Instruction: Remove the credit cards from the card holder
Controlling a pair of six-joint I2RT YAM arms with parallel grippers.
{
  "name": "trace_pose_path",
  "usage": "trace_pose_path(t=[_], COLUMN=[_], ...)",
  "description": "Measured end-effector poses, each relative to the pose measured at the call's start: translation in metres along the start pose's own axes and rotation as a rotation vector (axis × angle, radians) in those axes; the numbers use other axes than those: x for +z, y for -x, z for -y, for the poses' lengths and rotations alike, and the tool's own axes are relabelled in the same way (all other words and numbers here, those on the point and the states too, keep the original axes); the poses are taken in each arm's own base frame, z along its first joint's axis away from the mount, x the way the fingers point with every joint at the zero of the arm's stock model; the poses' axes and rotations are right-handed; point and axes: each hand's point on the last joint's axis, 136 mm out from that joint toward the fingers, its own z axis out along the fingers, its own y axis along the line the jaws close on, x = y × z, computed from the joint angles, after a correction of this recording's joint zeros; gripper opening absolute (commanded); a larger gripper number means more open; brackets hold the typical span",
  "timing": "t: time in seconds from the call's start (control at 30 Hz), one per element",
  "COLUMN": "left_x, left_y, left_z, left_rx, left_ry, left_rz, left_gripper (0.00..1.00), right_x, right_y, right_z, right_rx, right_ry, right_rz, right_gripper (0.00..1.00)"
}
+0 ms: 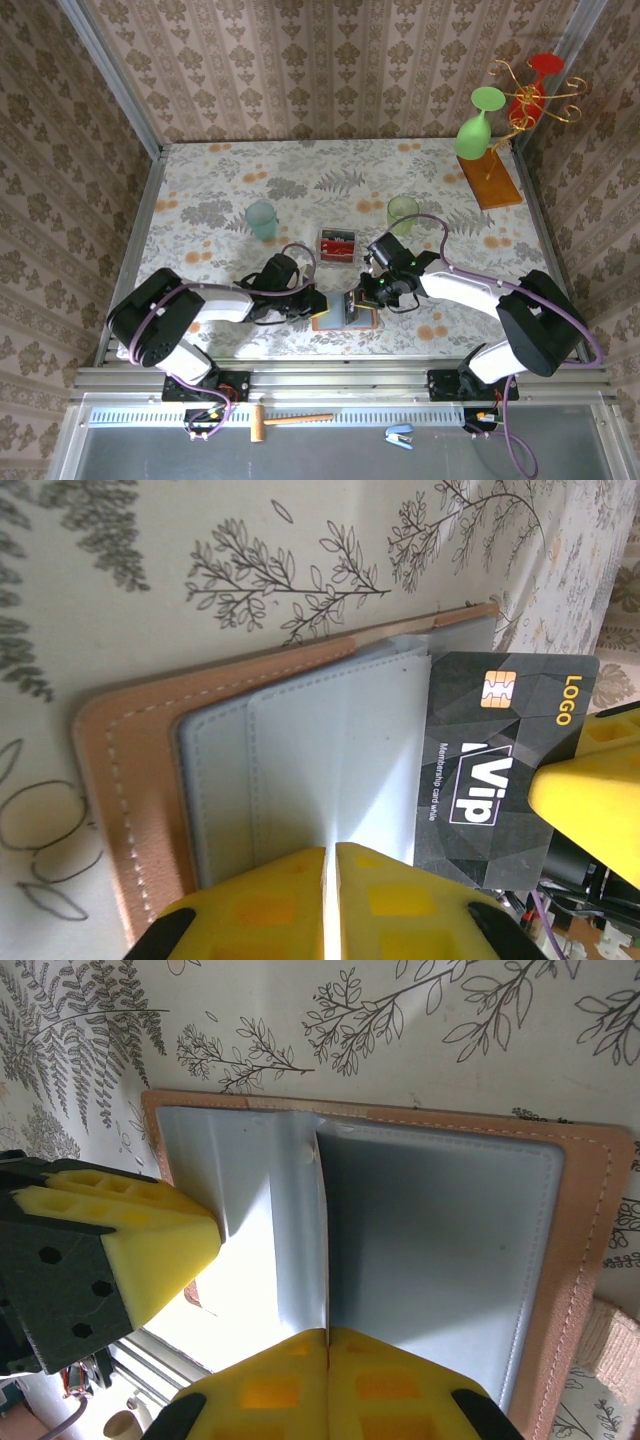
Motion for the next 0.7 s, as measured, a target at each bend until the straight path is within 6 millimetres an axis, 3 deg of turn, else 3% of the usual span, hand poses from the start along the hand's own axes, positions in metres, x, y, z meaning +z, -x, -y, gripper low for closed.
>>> trace_pose_path(t=[0.7], left_x=[0.0068], left_y=[0.0041], left_z=[0.0079], left_rx=[0.002], left_ry=[-0.029], left_rz=[-0.016], left_gripper=[0.12], right_x=[-0.0024], right_y=[0.0017], right_z=[-0.0004], right_rx=[-0.006], right_ry=[-0.013], right_rz=[0.004], right_gripper=[0.00])
